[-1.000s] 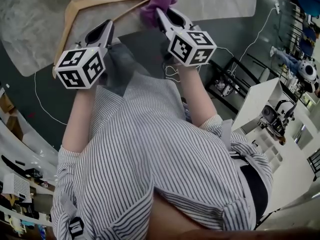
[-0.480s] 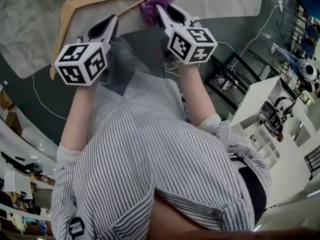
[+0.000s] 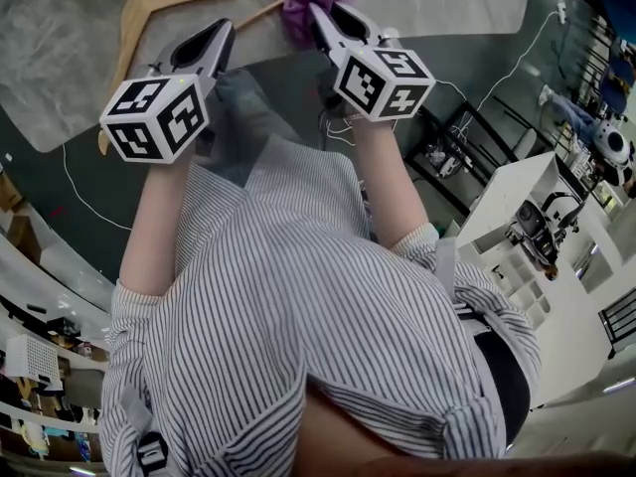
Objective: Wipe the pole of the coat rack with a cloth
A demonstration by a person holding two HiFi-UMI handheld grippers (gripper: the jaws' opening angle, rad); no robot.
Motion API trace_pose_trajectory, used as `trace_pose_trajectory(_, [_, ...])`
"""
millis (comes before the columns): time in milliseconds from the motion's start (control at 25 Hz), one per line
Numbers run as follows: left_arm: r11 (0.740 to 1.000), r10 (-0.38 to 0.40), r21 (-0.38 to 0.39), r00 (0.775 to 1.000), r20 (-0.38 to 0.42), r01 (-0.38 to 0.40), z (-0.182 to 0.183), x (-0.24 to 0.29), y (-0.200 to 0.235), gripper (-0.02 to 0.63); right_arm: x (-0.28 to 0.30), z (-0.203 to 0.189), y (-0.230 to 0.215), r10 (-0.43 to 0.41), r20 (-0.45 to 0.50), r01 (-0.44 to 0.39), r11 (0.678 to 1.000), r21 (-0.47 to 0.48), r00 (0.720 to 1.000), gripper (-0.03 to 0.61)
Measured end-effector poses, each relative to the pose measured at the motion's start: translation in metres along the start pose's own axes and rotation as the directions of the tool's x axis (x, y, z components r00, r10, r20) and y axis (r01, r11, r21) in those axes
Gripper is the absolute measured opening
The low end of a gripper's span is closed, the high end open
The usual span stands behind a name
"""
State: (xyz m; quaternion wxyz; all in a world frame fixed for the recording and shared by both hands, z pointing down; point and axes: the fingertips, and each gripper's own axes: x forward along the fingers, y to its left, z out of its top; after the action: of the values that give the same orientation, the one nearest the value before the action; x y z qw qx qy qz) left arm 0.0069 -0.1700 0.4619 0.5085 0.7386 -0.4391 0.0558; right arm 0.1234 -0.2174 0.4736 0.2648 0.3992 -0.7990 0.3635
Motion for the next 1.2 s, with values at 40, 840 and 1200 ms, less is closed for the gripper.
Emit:
trace_pose_trajectory(40, [1.000,0.000,-0.003,1.000,0.002,0.000,0.001,0.000,0.000,0.011,-0.001,0.000,0.000,0.001,-0.001,-0.001,1.000,0.003,1.000,0.071])
trace_pose_trajectory(840, [1.000,0.009,-0.027,1.000,0.022,-0.009,0.001,-0.017,0.016,0.011,0.005,-0.001,0.022,0.005,-0.024,-0.006,0.999,-0.037,1.000,0.071])
trace_pose_trajectory(1200, [0.999,0.014,-0.038,0.999,0.041,-0.012,0.001,-0.029,0.025,0.011,0.009,-0.001,0.037,0.019,-0.049,-0.022,0.997,-0.068,0.999,0.071])
